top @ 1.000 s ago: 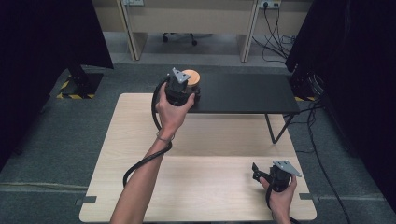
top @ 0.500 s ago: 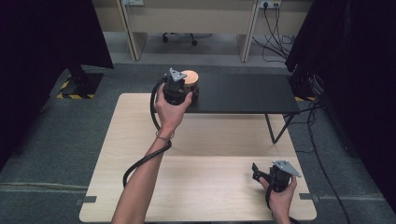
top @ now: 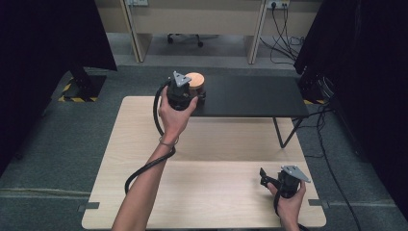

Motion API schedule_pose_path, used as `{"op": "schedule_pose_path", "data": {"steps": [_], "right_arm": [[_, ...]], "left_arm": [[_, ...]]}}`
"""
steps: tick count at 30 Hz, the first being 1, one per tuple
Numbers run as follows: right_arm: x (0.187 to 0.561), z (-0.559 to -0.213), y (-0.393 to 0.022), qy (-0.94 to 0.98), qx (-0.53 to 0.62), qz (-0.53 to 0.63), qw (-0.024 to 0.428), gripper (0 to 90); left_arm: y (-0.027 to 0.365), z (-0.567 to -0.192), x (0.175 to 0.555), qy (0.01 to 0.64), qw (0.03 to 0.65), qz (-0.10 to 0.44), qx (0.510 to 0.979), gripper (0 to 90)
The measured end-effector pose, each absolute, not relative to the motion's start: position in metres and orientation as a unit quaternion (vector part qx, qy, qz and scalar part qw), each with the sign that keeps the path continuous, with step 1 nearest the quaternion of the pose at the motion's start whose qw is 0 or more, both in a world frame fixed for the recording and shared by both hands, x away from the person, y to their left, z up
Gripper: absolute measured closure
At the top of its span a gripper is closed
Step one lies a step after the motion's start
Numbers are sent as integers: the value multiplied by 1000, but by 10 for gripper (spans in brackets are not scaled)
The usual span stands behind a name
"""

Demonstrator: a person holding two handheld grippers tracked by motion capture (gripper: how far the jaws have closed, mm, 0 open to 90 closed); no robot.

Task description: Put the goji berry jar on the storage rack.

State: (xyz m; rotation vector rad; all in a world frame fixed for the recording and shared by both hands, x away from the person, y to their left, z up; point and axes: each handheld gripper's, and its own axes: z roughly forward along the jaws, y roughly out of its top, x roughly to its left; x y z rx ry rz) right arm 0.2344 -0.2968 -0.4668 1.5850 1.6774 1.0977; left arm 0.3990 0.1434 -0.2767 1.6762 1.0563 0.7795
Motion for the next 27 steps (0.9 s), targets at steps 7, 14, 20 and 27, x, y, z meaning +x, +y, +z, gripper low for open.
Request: {"op": "schedule_pose_path", "data": {"steps": [7, 14, 20, 27], "right_arm": [[235, -467, -297, 628, 594, 411, 288, 27], [234, -467, -297, 628, 595, 411, 288, 27], [234, -467, -296, 627, 595, 411, 290, 28], [234, -467, -295, 629, 593, 409, 292, 28]], "left_arm": [[143, -272, 383, 424, 488, 338, 684, 44], [145, -269, 374, 420, 490, 337, 685, 45], [146, -272, 360, 413, 491, 346, 684, 50], [154, -277, 346, 405, 501, 345, 683, 53]]}}
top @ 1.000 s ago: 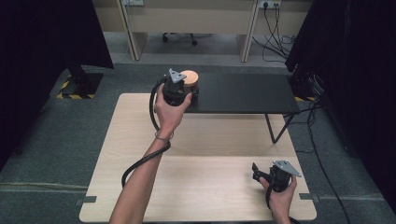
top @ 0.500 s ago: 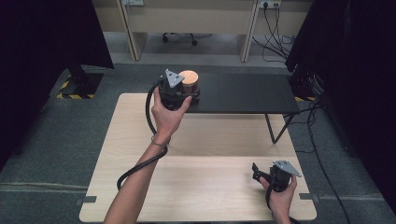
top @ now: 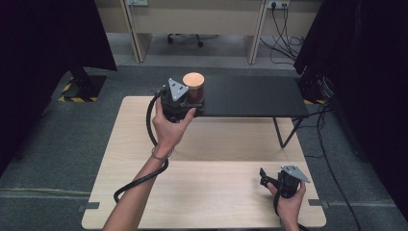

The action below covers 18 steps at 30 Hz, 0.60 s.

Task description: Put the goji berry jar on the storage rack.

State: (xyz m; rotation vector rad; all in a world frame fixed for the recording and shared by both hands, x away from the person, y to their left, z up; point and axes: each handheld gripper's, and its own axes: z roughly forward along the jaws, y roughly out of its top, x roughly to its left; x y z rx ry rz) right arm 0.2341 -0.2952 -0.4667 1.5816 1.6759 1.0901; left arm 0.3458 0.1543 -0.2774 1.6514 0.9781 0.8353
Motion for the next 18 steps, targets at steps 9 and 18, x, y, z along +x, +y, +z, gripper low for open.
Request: {"op": "schedule_pose_path", "data": {"steps": [9, 18], "right_arm": [[234, -467, -294, 628, 594, 408, 294, 27], [233, -467, -293, 628, 593, 407, 297, 23]], "left_arm": [[161, -292, 333, 403, 499, 349, 683, 53], [162, -306, 316, 389, 499, 366, 682, 49]]}}
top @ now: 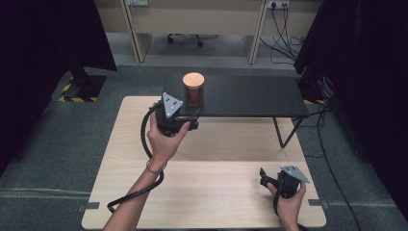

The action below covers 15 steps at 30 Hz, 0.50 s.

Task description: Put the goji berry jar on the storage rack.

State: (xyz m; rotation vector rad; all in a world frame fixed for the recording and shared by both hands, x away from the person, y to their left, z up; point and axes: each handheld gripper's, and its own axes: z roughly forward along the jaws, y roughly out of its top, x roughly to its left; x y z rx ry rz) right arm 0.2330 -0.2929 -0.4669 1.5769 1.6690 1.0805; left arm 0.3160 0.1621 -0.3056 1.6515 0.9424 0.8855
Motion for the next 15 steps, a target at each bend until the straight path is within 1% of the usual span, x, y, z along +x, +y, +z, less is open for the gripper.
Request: {"op": "schedule_pose_path", "data": {"steps": [5, 8, 15], "right_arm": [[233, -467, -293, 628, 593, 406, 298, 23], [233, -467, -292, 628, 592, 405, 300, 22], [233, -467, -292, 628, 593, 405, 299, 22]], "left_arm": [[163, -310, 305, 377, 502, 369, 685, 50], [168, -315, 300, 383, 509, 356, 683, 49], [173, -336, 289, 391, 509, 350, 682, 49]]}}
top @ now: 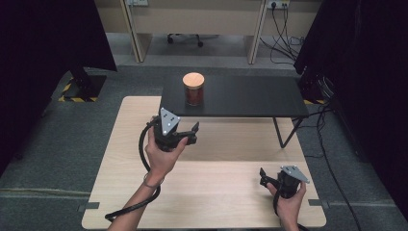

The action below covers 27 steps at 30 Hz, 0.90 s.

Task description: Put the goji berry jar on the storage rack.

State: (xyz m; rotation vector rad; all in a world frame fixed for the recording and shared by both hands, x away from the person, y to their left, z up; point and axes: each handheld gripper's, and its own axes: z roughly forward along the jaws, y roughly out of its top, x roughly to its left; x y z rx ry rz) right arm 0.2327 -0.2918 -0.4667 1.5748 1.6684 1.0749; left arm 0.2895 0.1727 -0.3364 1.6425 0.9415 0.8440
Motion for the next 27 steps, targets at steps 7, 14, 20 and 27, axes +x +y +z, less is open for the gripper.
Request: {"op": "schedule_pose_path", "data": {"steps": [7, 14, 20, 27], "right_arm": [[233, -466, -291, 629, 593, 403, 300, 21], [233, -466, -290, 630, 592, 403, 300, 21], [233, -466, -290, 630, 593, 403, 299, 21], [232, -466, -290, 630, 592, 403, 300, 20]], "left_arm": [[174, -353, 278, 396, 506, 346, 684, 50], [180, -372, 264, 403, 503, 344, 683, 50], [181, -386, 252, 405, 500, 345, 684, 51], [185, -407, 242, 410, 503, 333, 684, 54]]}}
